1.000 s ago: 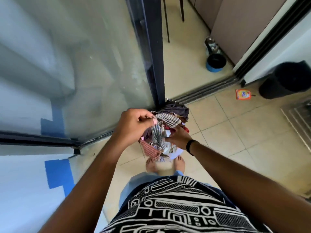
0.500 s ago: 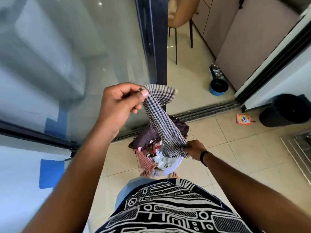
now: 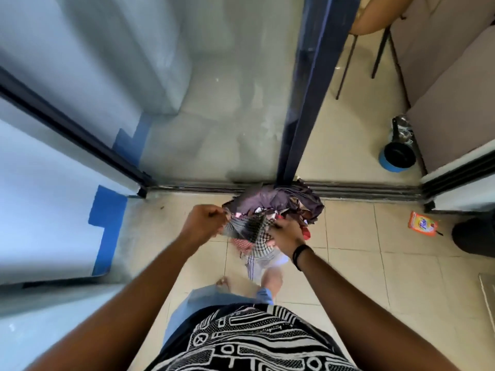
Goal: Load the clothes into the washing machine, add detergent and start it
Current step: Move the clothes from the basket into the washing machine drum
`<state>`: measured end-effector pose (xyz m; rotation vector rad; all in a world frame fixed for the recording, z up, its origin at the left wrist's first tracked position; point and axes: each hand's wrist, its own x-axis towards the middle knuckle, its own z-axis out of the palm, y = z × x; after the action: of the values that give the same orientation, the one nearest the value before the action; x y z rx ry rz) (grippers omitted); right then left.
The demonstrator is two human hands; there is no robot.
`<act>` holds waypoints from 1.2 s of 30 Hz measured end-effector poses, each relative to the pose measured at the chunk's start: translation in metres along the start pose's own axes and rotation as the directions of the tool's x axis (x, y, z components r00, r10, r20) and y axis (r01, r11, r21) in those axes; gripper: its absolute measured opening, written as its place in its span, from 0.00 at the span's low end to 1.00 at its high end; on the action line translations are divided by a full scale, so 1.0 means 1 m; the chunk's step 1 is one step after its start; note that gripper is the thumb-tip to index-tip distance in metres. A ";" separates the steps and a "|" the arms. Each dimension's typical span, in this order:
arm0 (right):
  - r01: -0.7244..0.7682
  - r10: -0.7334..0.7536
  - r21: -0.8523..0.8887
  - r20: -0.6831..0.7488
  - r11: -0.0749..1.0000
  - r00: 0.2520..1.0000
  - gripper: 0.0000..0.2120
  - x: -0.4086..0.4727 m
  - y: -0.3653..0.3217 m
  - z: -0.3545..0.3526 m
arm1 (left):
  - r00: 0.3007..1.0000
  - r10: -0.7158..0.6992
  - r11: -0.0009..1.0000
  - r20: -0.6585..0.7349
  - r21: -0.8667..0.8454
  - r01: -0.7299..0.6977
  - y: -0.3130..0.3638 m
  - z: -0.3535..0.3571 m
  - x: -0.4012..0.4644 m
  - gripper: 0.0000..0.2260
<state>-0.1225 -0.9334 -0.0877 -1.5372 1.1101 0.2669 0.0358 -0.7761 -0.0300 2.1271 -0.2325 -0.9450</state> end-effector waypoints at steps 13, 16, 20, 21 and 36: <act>0.113 -0.128 0.061 0.411 0.992 0.903 0.07 -0.079 -0.125 0.176 | 0.978 0.049 0.990 -0.202 0.138 -0.021 -0.113 -0.096 -0.098 0.08; 0.153 -0.176 0.087 0.488 0.984 0.855 0.07 -0.116 -0.145 0.231 | 0.922 0.027 0.998 -0.386 0.058 -0.005 -0.147 -0.139 -0.132 0.04; 0.178 -0.235 0.157 0.545 0.971 0.805 0.05 -0.168 -0.158 0.298 | 0.839 0.003 0.997 -0.545 -0.062 -0.044 -0.187 -0.200 -0.182 0.04; 0.200 -0.254 0.158 0.548 0.967 0.797 0.06 -0.179 -0.161 0.313 | 0.817 -0.004 0.995 -0.577 -0.084 -0.054 -0.197 -0.216 -0.193 0.02; 0.558 -0.280 -0.008 0.859 0.830 0.429 0.30 -0.297 -0.187 0.556 | 0.355 0.038 0.853 -0.934 -0.155 -0.498 -0.245 -0.424 -0.383 0.08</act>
<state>0.0832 -0.3284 0.0666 -1.5926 -0.1344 0.7529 0.0254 -0.1917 0.1814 1.7828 0.1783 0.4739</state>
